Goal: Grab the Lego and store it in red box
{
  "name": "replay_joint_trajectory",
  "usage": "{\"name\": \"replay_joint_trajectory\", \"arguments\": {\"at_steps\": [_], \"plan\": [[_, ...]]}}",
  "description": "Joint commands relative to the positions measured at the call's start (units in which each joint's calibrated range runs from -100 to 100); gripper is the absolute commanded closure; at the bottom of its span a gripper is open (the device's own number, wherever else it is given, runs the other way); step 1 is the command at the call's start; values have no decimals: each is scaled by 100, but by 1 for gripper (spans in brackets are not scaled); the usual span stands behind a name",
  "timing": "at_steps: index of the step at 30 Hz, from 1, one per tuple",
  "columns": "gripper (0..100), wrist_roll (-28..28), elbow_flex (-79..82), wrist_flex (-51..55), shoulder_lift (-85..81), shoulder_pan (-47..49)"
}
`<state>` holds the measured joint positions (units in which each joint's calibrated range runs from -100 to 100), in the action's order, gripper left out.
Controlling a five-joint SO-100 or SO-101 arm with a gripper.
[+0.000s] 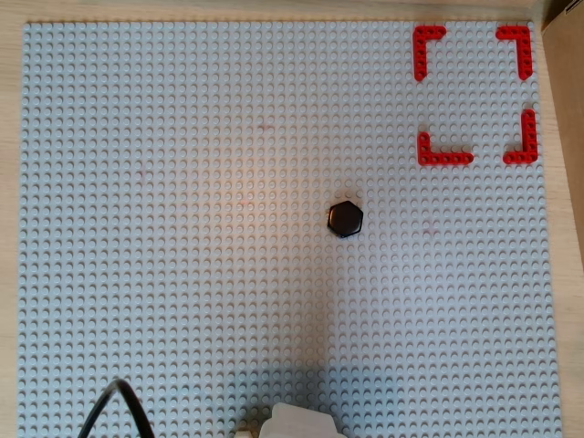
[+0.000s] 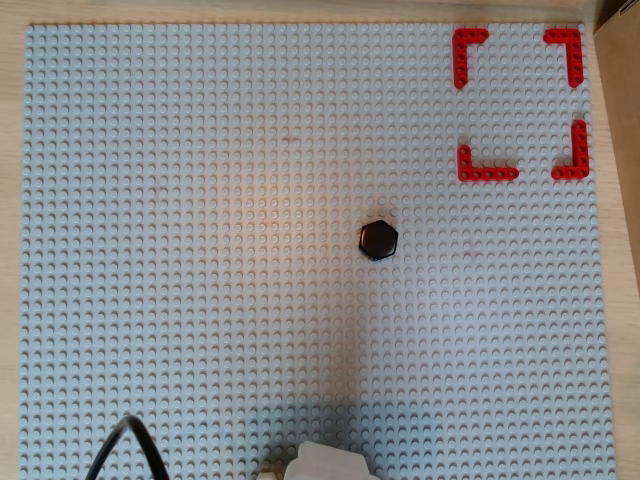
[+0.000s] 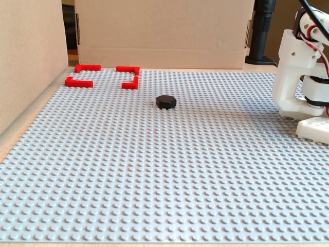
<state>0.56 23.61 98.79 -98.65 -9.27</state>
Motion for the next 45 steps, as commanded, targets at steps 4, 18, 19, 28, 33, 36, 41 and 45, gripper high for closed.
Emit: {"name": "replay_joint_trajectory", "arguments": {"at_steps": [4,18,19,28,33,36,41,45], "plan": [[98,38,-70,24,-51,23],[98,538,239,-598,619,826],[98,590,393,-607,890,1013],[98,1231,1239,-844,2704,1891],[98,1335,1948,-1581,3382,1876],[98,1471,2311,-2037,3746,1712],[95,1815,2893,-2949,4399,931],[89,1992,3311,-3774,4890,253]]}}
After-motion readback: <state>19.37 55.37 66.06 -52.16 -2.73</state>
